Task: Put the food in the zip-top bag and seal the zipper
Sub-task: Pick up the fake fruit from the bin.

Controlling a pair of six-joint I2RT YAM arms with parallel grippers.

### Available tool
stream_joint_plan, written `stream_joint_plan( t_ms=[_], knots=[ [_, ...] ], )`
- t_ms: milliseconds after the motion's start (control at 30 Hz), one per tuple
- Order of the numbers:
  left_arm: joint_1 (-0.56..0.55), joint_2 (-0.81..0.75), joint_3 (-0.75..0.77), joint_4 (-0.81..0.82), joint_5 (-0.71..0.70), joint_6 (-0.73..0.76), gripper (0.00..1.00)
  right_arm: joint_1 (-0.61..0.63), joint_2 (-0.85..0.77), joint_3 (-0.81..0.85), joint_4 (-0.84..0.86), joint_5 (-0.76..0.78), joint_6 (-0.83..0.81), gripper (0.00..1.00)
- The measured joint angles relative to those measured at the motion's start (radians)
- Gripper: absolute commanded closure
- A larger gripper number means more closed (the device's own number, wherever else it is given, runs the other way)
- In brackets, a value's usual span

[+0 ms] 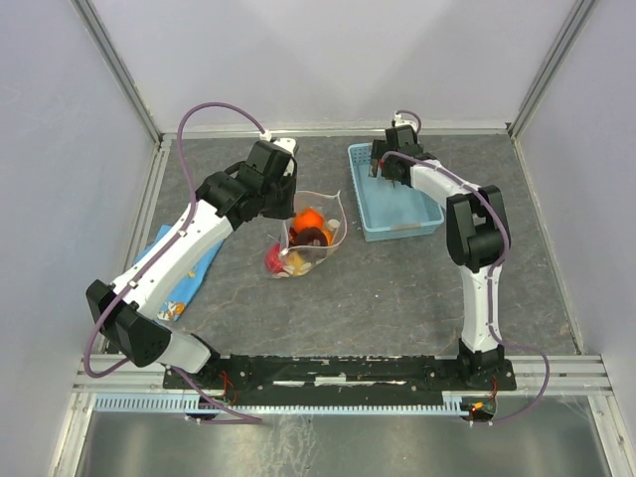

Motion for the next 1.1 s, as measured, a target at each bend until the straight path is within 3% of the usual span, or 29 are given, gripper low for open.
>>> stream_joint_plan(
  t_ms=[400,600,767,1100],
  knots=[
    [0.0,0.009,0.003,-0.016,-0.016,0.0,0.97,-0.019,0.179,0.199,-0.055,-0.009,0.063,0.06],
    [0.0,0.009,0.003,-0.016,-0.016,0.0,0.97,-0.031,0.21,0.238,-0.058,-0.024,0.089,0.23],
    [0.0,0.009,0.003,-0.016,-0.016,0.0,0.97,-0.042,0.211,0.237,-0.053,-0.053,0.097,0.47],
    [0.0,0.009,0.003,-0.014,0.003,0.0,0.97,-0.047,0.072,0.028,-0.013,-0.101,0.076,0.61]
  ],
)
